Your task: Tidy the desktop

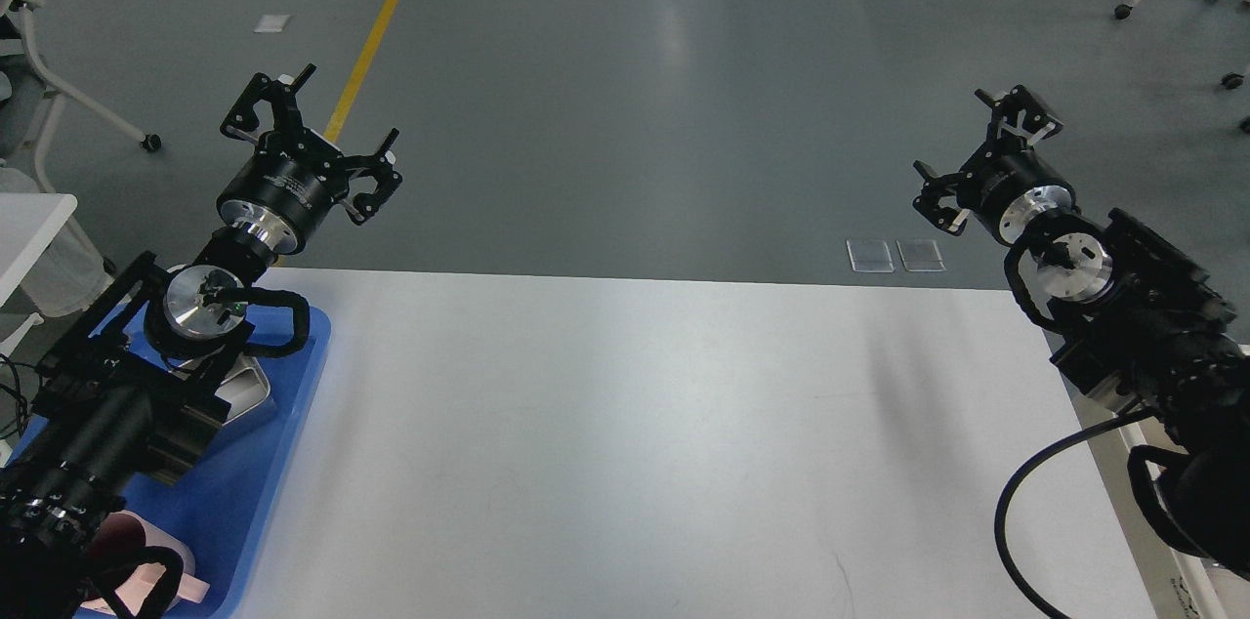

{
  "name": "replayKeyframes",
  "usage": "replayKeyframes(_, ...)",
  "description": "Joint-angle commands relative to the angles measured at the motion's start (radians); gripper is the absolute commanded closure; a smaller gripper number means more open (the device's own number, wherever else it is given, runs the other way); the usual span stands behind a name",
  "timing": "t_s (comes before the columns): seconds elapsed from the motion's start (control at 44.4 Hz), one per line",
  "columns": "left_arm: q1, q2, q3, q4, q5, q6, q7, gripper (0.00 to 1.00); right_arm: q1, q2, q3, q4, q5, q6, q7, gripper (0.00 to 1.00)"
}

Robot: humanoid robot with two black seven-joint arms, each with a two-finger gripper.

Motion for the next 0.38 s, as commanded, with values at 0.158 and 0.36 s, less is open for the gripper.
replayKeyframes(0.158, 0.043, -0.028, 0.003, -0.003, 0.005, -0.020, 0.000, 0.02, -0.117, -0.020, 0.003, 0.164, -0.001, 0.076, 0.031, 0.00)
replayKeyframes(0.36, 0.046, -0.031, 0.000, -0.004, 0.006, -0.020, -0.001, 0.02, -0.182, -0.023, 0.003, 0.166, -0.001, 0.084, 0.096, 0.00)
